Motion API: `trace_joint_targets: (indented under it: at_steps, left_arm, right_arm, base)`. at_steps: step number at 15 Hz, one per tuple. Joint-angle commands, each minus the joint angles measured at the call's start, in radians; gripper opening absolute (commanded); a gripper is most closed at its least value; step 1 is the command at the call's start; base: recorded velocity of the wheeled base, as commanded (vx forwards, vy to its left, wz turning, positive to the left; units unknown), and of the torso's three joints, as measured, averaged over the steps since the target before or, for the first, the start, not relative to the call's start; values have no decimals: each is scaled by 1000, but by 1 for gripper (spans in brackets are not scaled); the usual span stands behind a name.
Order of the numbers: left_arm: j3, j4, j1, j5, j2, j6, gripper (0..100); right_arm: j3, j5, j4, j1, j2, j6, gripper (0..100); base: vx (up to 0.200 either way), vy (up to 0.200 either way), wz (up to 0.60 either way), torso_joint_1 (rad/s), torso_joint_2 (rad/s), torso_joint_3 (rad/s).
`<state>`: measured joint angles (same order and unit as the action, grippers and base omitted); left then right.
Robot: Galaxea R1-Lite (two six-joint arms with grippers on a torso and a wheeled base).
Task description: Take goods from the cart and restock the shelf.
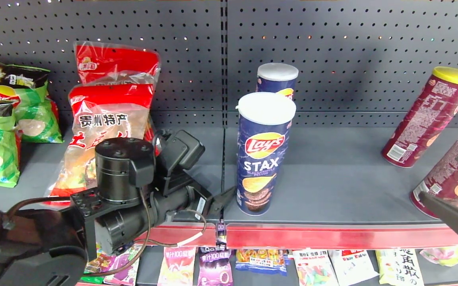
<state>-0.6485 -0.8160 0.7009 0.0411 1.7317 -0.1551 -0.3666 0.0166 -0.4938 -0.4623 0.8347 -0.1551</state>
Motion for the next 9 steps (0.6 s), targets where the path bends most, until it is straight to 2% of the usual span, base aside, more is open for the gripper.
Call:
trace_joint_targets:
  at_steps: [1, 9]
  left_arm:
    - [-6, -3, 0, 0, 25, 0, 100]
    - [-43, -2, 6, -3, 54, 2, 100]
  right_arm:
    - [-2, 0, -2, -1, 7, 0, 100]
    - [2, 0, 0, 2, 7, 0, 100]
  base:
    - [0, 0, 0, 0, 0, 0]
    - [0, 0, 0, 0, 0, 0]
